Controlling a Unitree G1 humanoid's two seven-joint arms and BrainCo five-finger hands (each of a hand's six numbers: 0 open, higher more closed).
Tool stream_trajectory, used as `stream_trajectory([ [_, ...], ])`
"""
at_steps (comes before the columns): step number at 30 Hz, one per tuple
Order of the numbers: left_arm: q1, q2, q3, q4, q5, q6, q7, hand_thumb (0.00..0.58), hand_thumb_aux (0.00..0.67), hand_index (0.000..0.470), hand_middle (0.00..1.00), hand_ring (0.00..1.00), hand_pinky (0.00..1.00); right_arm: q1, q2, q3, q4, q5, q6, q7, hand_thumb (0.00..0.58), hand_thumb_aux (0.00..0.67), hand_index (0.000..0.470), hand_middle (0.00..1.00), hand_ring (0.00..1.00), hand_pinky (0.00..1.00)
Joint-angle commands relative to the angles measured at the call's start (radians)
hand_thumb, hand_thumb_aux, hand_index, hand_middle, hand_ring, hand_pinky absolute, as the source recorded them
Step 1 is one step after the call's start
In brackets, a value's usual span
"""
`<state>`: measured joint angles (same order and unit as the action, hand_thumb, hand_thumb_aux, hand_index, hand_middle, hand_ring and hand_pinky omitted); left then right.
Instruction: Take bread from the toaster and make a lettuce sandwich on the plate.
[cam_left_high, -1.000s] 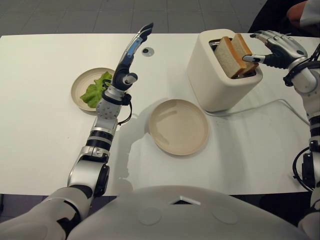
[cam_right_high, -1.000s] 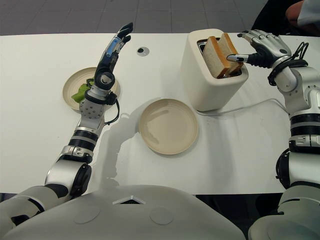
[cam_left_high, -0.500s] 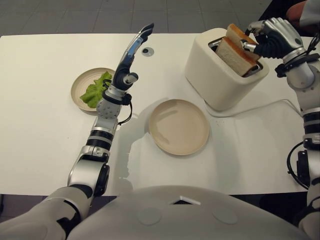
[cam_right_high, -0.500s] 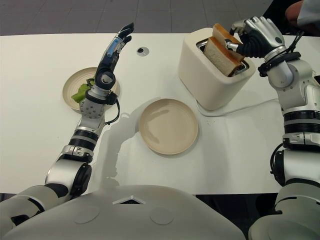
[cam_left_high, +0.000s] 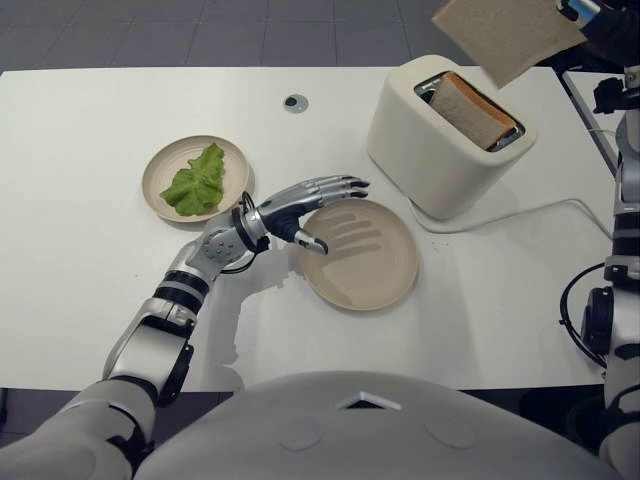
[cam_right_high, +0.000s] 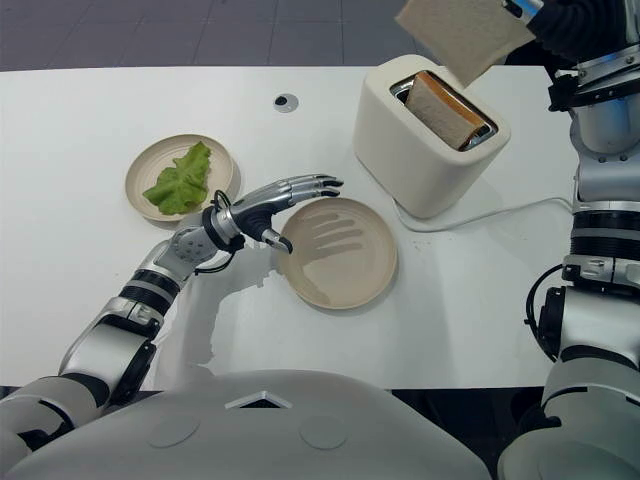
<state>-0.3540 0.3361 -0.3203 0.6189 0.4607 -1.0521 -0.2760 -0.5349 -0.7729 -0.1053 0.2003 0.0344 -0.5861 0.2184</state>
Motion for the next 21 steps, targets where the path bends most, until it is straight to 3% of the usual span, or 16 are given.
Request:
stream_trajectory([
  [1, -0.012, 0.038, 0.019, 0.007, 0.037, 0.026, 0.054, 0.000, 0.000, 0.000, 0.00, 0.00, 0.00, 0.095, -0.005, 0.050, -0.123, 0.183, 0.101, 0.223, 0.580, 0.670, 0.470, 1.00, 1.00, 1.00],
  [6, -0.032, 0.177, 0.142, -0.010, 0.109, 0.136, 0.216, 0.000, 0.000, 0.000, 0.00, 0.00, 0.00, 0.197, -0.018, 0.144, -0.157, 0.181, 0.177, 0.445, 0.580, 0.670, 0.470, 1.00, 1.00, 1.00],
  [10, -0.004, 0.330, 0.155, -0.046, 0.337, 0.375, 0.373, 0.000, 0.000, 0.000, 0.00, 0.00, 0.00, 0.211, 0.043, 0.301, -0.066, 0.011, 0.149, 0.535, 0.580, 0.670, 0.470, 1.00, 1.00, 1.00],
  [15, 0.024, 0.413, 0.157, 0.019, 0.345, 0.513, 0.385, 0.000, 0.000, 0.000, 0.00, 0.00, 0.00, 0.152, 0.175, 0.432, 0.110, -0.117, 0.135, 0.558, 0.580, 0.670, 0.470, 1.00, 1.00, 1.00],
  [20, 0.034, 0.437, 0.137, 0.054, 0.330, 0.597, 0.348, 0.000, 0.000, 0.000, 0.00, 0.00, 0.00, 0.098, 0.293, 0.465, 0.273, -0.150, 0.119, 0.543, 0.580, 0.670, 0.470, 1.00, 1.00, 1.00],
  [21, 0.034, 0.440, 0.131, 0.057, 0.333, 0.612, 0.343, 0.234, 0.152, 0.107, 0.00, 0.00, 0.00, 0.099, 0.314, 0.466, 0.278, -0.139, 0.120, 0.549, 0.580, 0.670, 0.470, 1.00, 1.00, 1.00],
])
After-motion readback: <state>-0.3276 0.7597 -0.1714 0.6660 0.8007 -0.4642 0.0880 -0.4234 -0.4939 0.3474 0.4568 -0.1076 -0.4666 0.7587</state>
